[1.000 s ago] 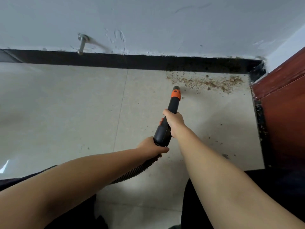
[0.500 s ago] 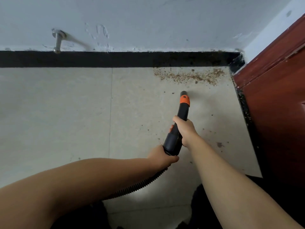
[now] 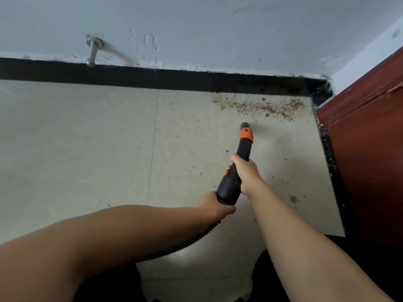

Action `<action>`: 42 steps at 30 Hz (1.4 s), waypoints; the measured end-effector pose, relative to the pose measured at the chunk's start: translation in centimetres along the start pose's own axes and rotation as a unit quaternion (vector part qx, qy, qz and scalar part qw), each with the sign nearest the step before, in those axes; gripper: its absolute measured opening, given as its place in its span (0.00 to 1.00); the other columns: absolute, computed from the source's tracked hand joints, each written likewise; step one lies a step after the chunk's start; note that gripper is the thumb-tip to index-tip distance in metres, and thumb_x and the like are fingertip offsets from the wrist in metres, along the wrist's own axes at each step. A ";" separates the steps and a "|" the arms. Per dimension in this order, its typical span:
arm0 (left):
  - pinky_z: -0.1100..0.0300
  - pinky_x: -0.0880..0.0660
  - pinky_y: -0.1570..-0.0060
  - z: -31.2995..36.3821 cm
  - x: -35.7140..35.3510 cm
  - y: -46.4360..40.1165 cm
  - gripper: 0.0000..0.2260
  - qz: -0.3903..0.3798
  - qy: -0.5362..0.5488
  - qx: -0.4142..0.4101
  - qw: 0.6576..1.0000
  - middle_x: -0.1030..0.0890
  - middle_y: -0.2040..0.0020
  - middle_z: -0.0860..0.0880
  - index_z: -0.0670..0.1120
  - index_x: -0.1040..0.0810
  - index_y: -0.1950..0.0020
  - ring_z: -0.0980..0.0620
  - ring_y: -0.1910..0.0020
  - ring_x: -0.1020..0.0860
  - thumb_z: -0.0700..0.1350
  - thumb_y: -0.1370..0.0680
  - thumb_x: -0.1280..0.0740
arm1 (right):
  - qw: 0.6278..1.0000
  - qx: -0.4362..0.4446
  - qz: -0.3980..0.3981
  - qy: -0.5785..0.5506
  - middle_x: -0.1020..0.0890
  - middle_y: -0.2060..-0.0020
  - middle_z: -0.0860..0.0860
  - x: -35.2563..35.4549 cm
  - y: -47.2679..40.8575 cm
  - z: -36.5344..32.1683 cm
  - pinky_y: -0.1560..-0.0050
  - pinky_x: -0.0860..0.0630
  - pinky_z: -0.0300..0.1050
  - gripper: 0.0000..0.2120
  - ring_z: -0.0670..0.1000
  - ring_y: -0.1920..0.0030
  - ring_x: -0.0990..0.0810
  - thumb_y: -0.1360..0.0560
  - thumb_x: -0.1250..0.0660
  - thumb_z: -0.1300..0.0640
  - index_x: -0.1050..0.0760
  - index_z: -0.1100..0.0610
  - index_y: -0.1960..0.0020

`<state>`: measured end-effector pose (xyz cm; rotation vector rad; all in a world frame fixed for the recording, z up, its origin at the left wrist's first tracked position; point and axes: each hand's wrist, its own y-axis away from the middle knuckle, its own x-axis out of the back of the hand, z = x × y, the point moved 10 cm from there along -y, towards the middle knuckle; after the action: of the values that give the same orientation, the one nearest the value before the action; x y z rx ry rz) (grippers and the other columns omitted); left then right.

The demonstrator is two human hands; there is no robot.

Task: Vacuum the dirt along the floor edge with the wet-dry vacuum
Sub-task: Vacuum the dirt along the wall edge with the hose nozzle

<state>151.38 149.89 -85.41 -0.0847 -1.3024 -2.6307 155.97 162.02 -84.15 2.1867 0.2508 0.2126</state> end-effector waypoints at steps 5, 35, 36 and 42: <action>0.57 0.25 0.61 3.3 -2.3 -1.5 0.11 -0.009 -0.012 -0.019 1.000 0.24 0.63 0.48 0.49 0.29 0.51 0.48 0.65 0.24 0.45 0.29 0.29 | 1.000 0.000 0.024 -0.016 0.27 0.69 0.54 3.3 -1.7 -2.4 0.69 0.25 0.44 0.05 0.51 0.72 0.27 0.25 0.36 0.62 0.32 0.58 0.55; 0.57 0.25 0.60 -8.3 -1.1 7.4 0.09 -0.062 -0.031 0.065 0.995 0.23 0.65 0.49 0.49 0.27 0.59 0.49 0.65 0.24 0.45 0.29 0.27 | 0.999 -0.008 -0.022 0.023 0.27 0.75 0.52 -0.5 6.3 8.6 0.69 0.27 0.43 0.05 0.51 0.76 0.27 0.25 0.36 0.63 0.33 0.58 0.56; 0.57 0.25 0.59 -8.3 -1.0 7.4 0.09 -0.055 -0.020 0.066 0.996 0.23 0.64 0.49 0.49 0.27 0.57 0.49 0.64 0.23 0.45 0.29 0.27 | 0.999 -0.006 -0.033 0.027 0.27 0.75 0.53 -1.0 6.3 8.3 0.69 0.27 0.44 0.05 0.51 0.76 0.27 0.25 0.37 0.63 0.33 0.58 0.56; 0.61 0.26 0.62 -5.4 0.0 5.0 0.11 -0.036 0.005 0.045 0.998 0.24 0.63 0.49 0.47 0.27 0.50 0.51 0.65 0.24 0.42 0.28 0.28 | 1.000 -0.003 -0.020 0.010 0.27 0.74 0.52 -1.3 4.4 5.5 0.67 0.26 0.45 0.05 0.50 0.74 0.27 0.26 0.36 0.64 0.32 0.59 0.56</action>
<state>152.62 142.67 -84.85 -0.0105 -1.4444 -2.6231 156.51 154.90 -83.92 2.1716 0.3047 0.2116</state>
